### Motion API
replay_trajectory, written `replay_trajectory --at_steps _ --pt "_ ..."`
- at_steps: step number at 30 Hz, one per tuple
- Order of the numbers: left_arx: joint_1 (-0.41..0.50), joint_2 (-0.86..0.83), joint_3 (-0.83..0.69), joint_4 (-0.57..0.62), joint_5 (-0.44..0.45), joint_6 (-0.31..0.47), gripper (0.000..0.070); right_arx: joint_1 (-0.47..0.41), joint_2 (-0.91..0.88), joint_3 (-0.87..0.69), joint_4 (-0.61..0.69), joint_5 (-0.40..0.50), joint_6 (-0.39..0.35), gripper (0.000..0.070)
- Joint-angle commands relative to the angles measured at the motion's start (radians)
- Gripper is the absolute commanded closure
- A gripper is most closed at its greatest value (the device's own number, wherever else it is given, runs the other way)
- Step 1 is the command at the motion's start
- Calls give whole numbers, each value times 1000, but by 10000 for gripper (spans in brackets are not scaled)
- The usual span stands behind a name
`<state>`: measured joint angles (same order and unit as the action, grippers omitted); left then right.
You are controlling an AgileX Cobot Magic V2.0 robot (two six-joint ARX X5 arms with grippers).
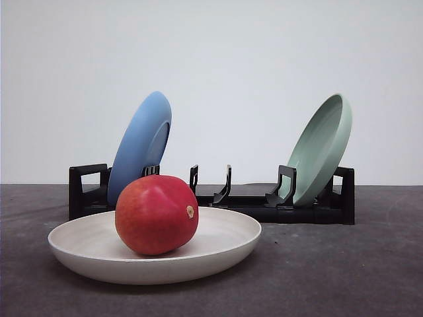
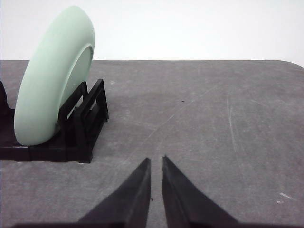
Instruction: Place pomegranate in white plate
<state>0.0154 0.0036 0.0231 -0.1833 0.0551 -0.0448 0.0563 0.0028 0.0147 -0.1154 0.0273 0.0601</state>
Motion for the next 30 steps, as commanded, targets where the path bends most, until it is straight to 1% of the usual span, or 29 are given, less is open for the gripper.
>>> replay_trajectory --at_steps 1,30 --pt "1 0 -11 -2 0 7 674 0 1 -4 11 0 11 660" --pt "1 0 -11 -2 0 7 674 0 1 -4 11 0 11 660"
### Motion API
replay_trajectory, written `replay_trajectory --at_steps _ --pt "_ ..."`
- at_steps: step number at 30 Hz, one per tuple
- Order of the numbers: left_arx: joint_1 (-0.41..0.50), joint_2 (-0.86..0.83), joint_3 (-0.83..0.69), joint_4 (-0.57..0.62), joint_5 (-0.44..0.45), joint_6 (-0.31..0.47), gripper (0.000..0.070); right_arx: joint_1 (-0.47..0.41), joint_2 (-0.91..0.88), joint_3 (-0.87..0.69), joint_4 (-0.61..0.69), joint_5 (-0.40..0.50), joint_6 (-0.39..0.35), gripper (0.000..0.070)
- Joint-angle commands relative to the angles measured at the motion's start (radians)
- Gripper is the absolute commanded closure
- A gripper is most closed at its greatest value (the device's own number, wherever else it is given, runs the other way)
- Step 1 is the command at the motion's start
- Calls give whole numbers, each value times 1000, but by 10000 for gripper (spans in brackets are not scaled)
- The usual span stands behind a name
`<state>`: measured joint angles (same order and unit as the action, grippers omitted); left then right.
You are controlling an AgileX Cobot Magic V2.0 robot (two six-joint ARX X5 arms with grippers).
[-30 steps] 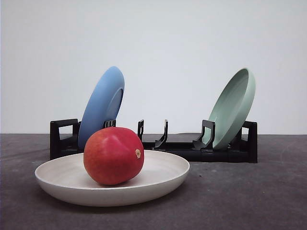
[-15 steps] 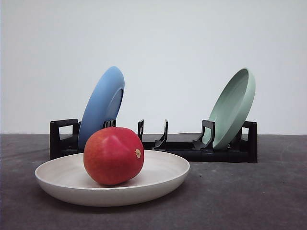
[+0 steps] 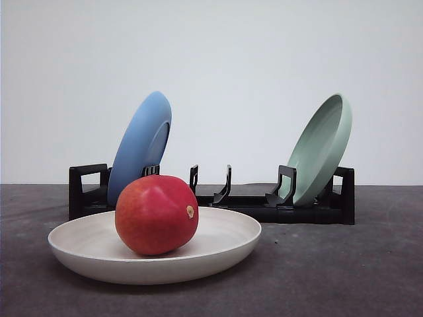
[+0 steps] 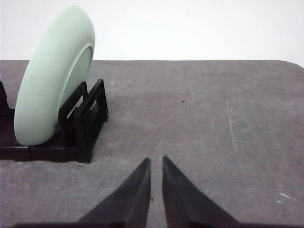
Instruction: Place pomegranate in white plate
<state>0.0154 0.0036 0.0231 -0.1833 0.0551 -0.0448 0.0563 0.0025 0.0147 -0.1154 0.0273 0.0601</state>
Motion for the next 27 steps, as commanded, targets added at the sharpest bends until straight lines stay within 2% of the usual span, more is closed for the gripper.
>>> replay_trajectory --at_steps 1,27 --pt "1 0 -11 -2 0 7 674 0 1 -4 11 0 11 660" --pt "1 0 -11 -2 0 7 674 0 1 -4 11 0 11 660"
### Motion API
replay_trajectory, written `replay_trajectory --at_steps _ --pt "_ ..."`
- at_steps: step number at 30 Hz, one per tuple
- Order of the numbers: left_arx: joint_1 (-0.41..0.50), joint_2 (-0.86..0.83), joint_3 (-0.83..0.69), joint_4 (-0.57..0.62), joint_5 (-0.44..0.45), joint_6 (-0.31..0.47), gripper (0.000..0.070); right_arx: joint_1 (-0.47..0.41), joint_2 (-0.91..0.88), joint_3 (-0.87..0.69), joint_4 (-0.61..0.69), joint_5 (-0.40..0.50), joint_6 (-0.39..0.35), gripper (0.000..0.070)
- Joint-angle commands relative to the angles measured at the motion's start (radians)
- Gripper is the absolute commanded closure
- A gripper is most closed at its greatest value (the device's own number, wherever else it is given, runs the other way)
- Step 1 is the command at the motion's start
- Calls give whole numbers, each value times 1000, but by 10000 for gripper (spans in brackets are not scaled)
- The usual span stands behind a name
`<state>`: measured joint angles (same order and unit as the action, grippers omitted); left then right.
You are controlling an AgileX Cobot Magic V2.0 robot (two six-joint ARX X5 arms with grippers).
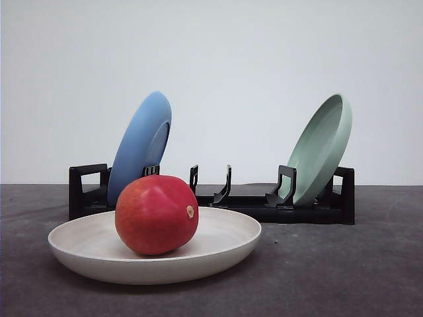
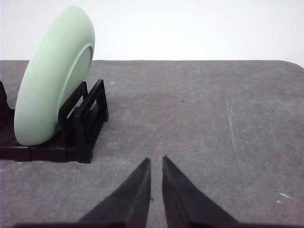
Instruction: Place pomegranate in white plate
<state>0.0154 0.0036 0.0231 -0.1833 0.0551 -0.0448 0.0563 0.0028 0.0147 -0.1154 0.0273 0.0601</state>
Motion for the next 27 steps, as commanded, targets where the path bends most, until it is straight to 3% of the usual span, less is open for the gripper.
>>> replay_trajectory --at_steps 1,27 --pt "1 0 -11 -2 0 7 674 0 1 -4 11 0 11 660" --pt "1 0 -11 -2 0 7 674 0 1 -4 11 0 11 660"
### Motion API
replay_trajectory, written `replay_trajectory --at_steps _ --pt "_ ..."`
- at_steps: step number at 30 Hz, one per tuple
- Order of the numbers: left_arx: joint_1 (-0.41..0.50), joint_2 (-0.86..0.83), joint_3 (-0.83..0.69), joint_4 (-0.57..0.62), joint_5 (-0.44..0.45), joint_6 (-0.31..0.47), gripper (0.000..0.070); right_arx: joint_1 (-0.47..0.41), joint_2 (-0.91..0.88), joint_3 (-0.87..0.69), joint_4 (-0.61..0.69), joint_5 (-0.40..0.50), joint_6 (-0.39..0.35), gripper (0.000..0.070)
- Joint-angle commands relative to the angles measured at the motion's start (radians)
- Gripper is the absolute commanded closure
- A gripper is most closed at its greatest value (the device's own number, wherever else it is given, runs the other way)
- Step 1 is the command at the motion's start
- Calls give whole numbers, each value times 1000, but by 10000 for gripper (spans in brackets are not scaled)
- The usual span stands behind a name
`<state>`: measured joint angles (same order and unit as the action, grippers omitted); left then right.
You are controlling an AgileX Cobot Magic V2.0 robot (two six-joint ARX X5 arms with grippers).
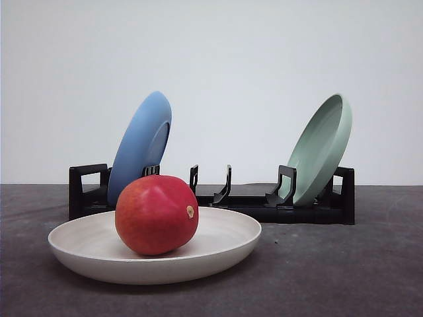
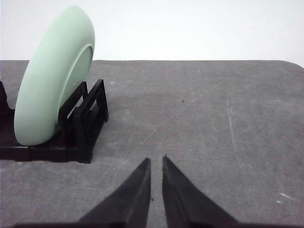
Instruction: Place pomegranate in white plate
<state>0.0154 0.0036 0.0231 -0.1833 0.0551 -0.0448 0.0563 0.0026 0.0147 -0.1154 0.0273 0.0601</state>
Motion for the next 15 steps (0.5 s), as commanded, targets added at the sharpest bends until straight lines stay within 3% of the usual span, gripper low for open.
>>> replay_trajectory --at_steps 1,15 --pt "1 0 -11 -2 0 7 674 0 1 -4 11 0 11 660" --pt "1 0 -11 -2 0 7 674 0 1 -4 11 0 11 660"
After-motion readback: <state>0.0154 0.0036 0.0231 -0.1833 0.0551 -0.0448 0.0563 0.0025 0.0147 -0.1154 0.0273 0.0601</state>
